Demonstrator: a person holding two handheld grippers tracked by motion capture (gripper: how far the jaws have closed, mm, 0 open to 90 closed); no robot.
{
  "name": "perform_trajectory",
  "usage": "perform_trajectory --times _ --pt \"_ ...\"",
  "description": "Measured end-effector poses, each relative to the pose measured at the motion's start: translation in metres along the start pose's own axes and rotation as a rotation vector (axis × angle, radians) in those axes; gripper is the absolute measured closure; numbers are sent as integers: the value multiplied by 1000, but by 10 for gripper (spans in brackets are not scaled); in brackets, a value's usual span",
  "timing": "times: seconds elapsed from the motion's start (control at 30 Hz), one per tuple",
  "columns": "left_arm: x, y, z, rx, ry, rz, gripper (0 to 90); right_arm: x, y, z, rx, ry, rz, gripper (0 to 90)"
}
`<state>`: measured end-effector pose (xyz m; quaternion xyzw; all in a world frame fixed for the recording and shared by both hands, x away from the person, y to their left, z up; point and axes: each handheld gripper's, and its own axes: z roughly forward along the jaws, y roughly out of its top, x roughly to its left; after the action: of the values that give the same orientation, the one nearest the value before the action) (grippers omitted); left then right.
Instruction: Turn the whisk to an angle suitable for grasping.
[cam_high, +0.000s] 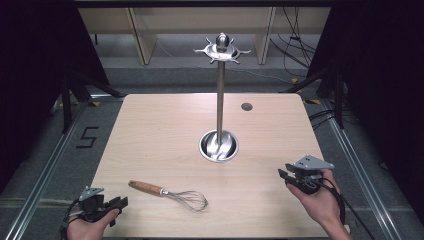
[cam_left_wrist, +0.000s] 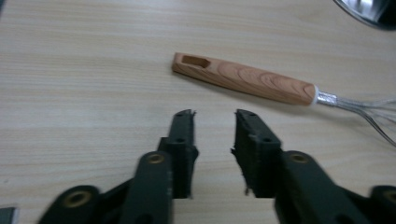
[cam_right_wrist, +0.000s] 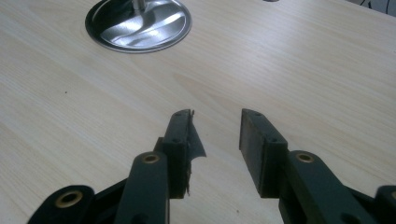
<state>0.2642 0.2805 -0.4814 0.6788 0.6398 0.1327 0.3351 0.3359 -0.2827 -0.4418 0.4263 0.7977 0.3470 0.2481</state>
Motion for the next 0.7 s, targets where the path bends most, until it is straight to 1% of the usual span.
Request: perform_trajectory --times 0.03,0.07,0.1,0.13,0.17,0.2,0.23,0.27,0.3,0.33,0.37,0.4,0.43,0.47,0.5,0.53,0.57,0.6,0.63,0.67,0.7 --pt "1 2 1 24 -10 21 799 -1 0 1 -13 -2 3 649" --pt "1 2 1 24 -10 21 835 -1 0 1 -13 -2 3 649" --pt "0 3 3 40 -16 43 835 -1 0 0 -8 0 5 653" --pt "-2 5 6 58 -6 50 859 -2 0 0 -12 -1 3 659" --pt "-4 10 14 99 -1 70 863 -2 1 -1 -7 11 11 664" --pt "-4 10 14 99 -1 70 872 -2 1 -1 -7 11 11 664" --pt "-7 13 18 120 15 52 872 -2 2 -2 12 24 30 664" --pt "-8 16 21 130 26 80 879 -2 1 -2 17 31 30 667" --pt "-8 20 25 149 37 90 883 -3 0 -3 6 29 14 669" --pt "-9 24 28 168 40 91 888 -3 0 -3 5 29 14 671" --pt "-8 28 33 188 44 118 889 -2 0 -4 9 34 37 671" --pt "-8 32 36 218 49 124 890 -3 0 -4 8 38 30 671" --pt "-7 37 44 252 59 134 891 -4 -1 -4 12 42 39 671" --pt "-7 37 44 252 59 134 890 -4 -1 -4 12 42 39 671" --pt "-7 40 48 258 62 145 890 -3 -2 -4 15 34 58 671" --pt "-8 42 51 278 68 147 891 -6 -4 -3 1 25 26 671" --pt "-8 45 54 280 66 148 892 -4 -3 -4 22 34 51 670" --pt "-11 52 60 290 85 177 892 -6 -4 -3 18 36 30 670" --pt "-13 55 64 289 96 167 892 -5 -4 -3 16 37 29 670" --pt "-13 55 64 289 96 167 892 -6 -4 -2 13 43 28 670" --pt "-16 59 67 305 97 148 892 -6 -4 -2 13 43 28 670"
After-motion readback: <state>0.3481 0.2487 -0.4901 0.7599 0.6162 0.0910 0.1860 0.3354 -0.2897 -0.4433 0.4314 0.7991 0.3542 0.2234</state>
